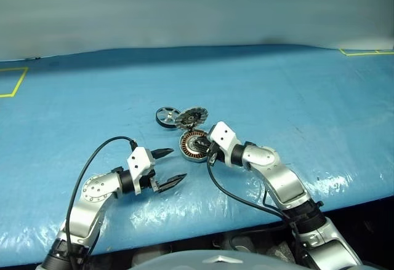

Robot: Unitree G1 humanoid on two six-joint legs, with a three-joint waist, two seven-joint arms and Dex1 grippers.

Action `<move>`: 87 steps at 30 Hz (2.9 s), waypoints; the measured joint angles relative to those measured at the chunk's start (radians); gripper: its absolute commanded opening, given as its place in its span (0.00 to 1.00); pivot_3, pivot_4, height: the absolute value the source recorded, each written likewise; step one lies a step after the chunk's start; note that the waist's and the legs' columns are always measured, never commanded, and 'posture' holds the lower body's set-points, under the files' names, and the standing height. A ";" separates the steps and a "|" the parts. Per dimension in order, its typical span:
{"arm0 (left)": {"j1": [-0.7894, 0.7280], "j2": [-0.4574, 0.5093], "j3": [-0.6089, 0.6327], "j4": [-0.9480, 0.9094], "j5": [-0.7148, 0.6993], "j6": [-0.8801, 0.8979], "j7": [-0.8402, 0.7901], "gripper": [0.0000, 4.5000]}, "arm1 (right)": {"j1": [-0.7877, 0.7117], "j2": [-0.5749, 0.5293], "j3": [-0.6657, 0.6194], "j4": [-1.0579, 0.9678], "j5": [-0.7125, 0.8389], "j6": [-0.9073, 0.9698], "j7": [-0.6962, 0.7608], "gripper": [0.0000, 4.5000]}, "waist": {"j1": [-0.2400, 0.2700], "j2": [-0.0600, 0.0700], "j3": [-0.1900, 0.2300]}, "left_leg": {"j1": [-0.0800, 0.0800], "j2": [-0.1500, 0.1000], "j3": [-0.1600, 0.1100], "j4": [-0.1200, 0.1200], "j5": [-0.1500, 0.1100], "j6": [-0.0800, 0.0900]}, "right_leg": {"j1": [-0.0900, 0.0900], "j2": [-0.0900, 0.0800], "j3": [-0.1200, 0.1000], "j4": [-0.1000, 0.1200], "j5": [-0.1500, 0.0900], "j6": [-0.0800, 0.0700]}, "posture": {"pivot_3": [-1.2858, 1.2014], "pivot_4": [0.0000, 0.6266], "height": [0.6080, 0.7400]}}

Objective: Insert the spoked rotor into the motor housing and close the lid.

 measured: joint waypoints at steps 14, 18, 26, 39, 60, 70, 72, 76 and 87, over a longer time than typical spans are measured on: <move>-0.001 0.000 -0.005 0.005 0.009 -0.002 -0.001 0.95 | -0.005 0.005 -0.008 0.018 -0.007 -0.006 -0.001 0.57 | 0.000 0.000 0.000 | 0.001 0.000 0.000 0.000 0.000 0.000 | 0.000 0.000 0.000 0.000 0.000 0.000 | 0.52 0.24 1.00; -0.002 0.000 -0.006 0.010 0.010 -0.002 -0.001 0.95 | 0.006 0.007 -0.031 0.016 0.024 0.002 0.011 0.57 | 0.001 0.000 0.000 | 0.000 0.000 0.000 0.000 0.000 0.000 | 0.000 0.000 0.000 0.000 0.000 0.000 | 0.52 0.24 1.00; -0.022 -0.004 -0.006 0.018 0.010 -0.003 -0.004 0.95 | 0.018 0.020 -0.042 0.018 0.055 -0.001 0.022 0.29 | 0.000 0.000 0.000 | 0.000 0.000 0.000 0.000 0.000 0.001 | 0.000 0.000 0.000 0.000 0.000 0.000 | 0.52 0.24 1.00; -0.019 -0.004 -0.006 0.019 0.010 -0.002 -0.004 0.95 | 0.007 0.046 -0.032 0.058 0.004 -0.067 -0.017 0.01 | 0.000 0.000 0.000 | 0.000 0.000 0.000 0.000 0.000 0.000 | 0.000 0.000 0.001 0.000 0.000 0.000 | 0.52 0.24 1.00; -0.008 -0.002 -0.006 0.019 0.010 0.001 -0.009 0.95 | 0.014 0.068 -0.047 0.056 0.012 -0.015 -0.064 0.24 | 0.001 0.000 0.000 | 0.001 0.000 0.000 0.000 0.000 0.001 | 0.000 0.000 0.002 0.001 0.000 -0.002 | 0.52 0.24 1.00; -0.009 0.001 -0.006 0.019 0.010 0.002 -0.011 0.95 | 0.024 0.082 -0.063 0.050 0.018 -0.009 -0.081 0.52 | 0.001 0.000 0.000 | 0.001 0.000 0.001 0.000 0.000 0.001 | 0.000 0.000 0.002 0.001 0.000 -0.002 | 0.52 0.24 1.00; -0.009 0.001 -0.006 0.019 0.010 0.002 -0.012 0.95 | 0.031 0.099 -0.081 0.052 0.034 -0.011 -0.090 0.52 | 0.001 0.000 0.000 | 0.001 0.000 0.001 0.000 0.000 0.001 | 0.000 0.000 0.002 0.001 0.000 -0.002 | 0.52 0.24 1.00; -0.009 0.002 -0.006 0.019 0.010 0.002 -0.015 0.95 | 0.041 0.143 -0.145 0.051 0.098 -0.020 -0.097 0.52 | 0.000 0.000 0.000 | 0.001 0.000 0.001 0.000 0.000 0.001 | 0.000 0.000 0.002 0.000 0.000 -0.001 | 0.52 0.24 1.00; -0.010 0.002 -0.006 0.019 0.010 0.002 -0.020 0.95 | 0.049 0.093 -0.068 0.014 0.095 -0.037 -0.024 0.00 | -0.001 0.000 0.000 | 0.001 0.000 0.001 -0.001 0.000 0.001 | -0.001 0.000 0.002 0.000 0.000 -0.001 | 0.52 0.24 1.00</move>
